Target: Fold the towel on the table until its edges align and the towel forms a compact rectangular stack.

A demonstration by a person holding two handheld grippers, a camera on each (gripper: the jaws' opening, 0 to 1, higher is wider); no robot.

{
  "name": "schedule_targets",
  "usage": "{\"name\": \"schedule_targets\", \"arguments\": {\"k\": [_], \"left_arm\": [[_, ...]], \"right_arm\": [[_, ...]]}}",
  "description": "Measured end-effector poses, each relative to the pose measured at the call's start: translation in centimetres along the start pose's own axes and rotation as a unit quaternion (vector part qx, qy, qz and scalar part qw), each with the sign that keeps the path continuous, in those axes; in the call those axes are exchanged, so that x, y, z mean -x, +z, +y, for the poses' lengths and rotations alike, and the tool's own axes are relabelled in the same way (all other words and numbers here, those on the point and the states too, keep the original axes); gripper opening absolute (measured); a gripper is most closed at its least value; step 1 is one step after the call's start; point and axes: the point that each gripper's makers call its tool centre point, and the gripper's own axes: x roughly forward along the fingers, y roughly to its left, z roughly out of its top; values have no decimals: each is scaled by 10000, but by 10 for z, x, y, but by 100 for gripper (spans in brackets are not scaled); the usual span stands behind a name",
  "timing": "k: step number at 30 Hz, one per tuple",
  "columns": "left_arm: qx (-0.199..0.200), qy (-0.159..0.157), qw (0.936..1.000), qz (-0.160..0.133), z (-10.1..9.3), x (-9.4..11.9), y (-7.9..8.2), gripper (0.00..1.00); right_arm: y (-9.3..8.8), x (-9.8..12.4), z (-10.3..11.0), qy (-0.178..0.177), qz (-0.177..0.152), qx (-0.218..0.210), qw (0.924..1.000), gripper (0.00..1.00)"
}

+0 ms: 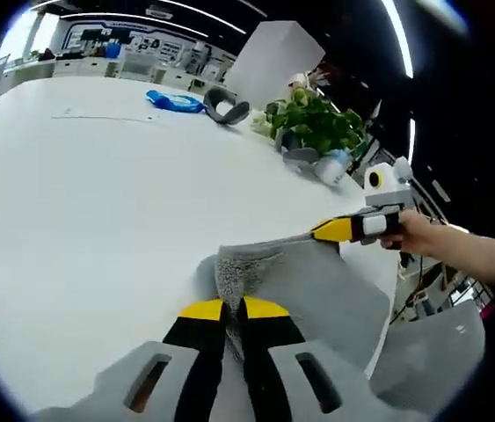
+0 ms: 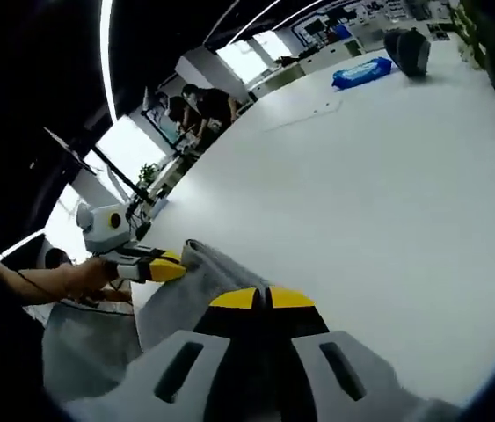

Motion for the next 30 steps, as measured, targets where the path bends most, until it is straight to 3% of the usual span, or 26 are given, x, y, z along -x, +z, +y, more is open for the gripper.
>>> {"name": "schedule_targets", "arguments": {"k": [3, 4, 6, 8, 10, 12, 13, 15, 18, 20, 22, 23, 26, 30], "left_arm": [[-8, 156, 9999, -71, 6, -2, -1, 11], [-186, 362, 9991, -144, 12, -1, 1, 15], [-404, 530, 9975, -245, 16, 3, 3, 24], [-519, 464, 9972, -285, 11, 9, 4, 24], [-998, 454, 9933, -362, 6, 17, 10, 24], [-1538, 307, 9870, -359, -4, 25, 12, 23], [-1872, 87, 9818, -322, -15, 29, 10, 24], [-2305, -251, 9724, -266, -32, 36, 6, 25], [-2821, -687, 9568, -166, -58, 46, -3, 32], [-3133, -908, 9453, 92, -70, 51, -16, 36], [-3346, -910, 9374, 331, -73, 52, -28, 35], [-3364, -933, 9363, 385, -73, 51, -32, 35], [-3415, -706, 9336, 817, -57, 44, -48, 37], [-3351, -762, 9355, 821, -58, 38, -48, 39]], "right_arm": [[-1, -2, 0, -134, -141, 706, 9973, 1], [4, 0, 4, -105, -312, 1063, 9938, 1], [21, 8, 2, -478, -780, 1774, 9799, 2], [27, 18, 16, -259, -1036, 1463, 9835, 3], [33, 30, 35, 10, -1237, 1577, 9797, 10], [23, 40, 45, 19, -948, 1900, 9772, 20], [14, 43, 49, -20, -703, 2116, 9748, 21], [-2, 52, 63, 62, -384, 2644, 9636, 18], [-19, 59, 78, 115, -199, 2861, 9579, 24], [-37, 61, 88, 150, 87, 2954, 9552, 28], [-54, 59, 90, 42, 458, 3339, 9415, 27], [-63, 55, 89, 24, 592, 3412, 9381, 28], [-76, 46, 79, -82, 790, 3209, 9438, 29], [-83, 38, 68, -130, 996, 3472, 9324, 28]]}}
